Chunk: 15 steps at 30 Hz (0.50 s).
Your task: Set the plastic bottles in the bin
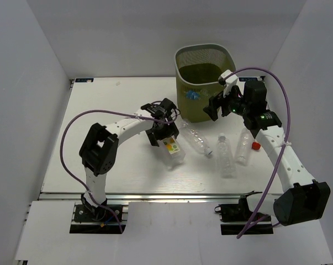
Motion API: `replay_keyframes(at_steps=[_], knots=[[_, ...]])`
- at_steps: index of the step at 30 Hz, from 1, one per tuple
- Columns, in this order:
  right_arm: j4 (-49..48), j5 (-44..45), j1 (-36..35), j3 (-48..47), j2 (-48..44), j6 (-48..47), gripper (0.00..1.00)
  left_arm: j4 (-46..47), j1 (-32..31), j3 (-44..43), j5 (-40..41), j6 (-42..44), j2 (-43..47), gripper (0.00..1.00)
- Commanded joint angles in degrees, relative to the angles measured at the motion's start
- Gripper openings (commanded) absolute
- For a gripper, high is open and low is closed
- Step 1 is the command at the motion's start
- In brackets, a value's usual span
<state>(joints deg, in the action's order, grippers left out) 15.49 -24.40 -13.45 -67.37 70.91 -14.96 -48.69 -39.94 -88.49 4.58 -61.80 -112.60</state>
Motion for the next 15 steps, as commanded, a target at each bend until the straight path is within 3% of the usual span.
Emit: replay_keyframes(at_steps=[1, 7, 15], knots=[[-1.7, -0.7, 0.5, 0.5, -1.7, 0.6, 0.9, -6.4, -0.7, 1.2, 3.5, 6.1, 8.1, 0.08], [-1.5, -0.2, 0.4, 1.2, -1.8, 1.2, 0.9, -5.4, -0.7, 0.7, 4.1, 10.2, 18.5, 0.06], [0.8, 0.1, 0.7, 4.5, -4.5, -0.4, 0.83, 1.4, -0.7, -11.6, 2.7, 17.7, 22.2, 0.04]])
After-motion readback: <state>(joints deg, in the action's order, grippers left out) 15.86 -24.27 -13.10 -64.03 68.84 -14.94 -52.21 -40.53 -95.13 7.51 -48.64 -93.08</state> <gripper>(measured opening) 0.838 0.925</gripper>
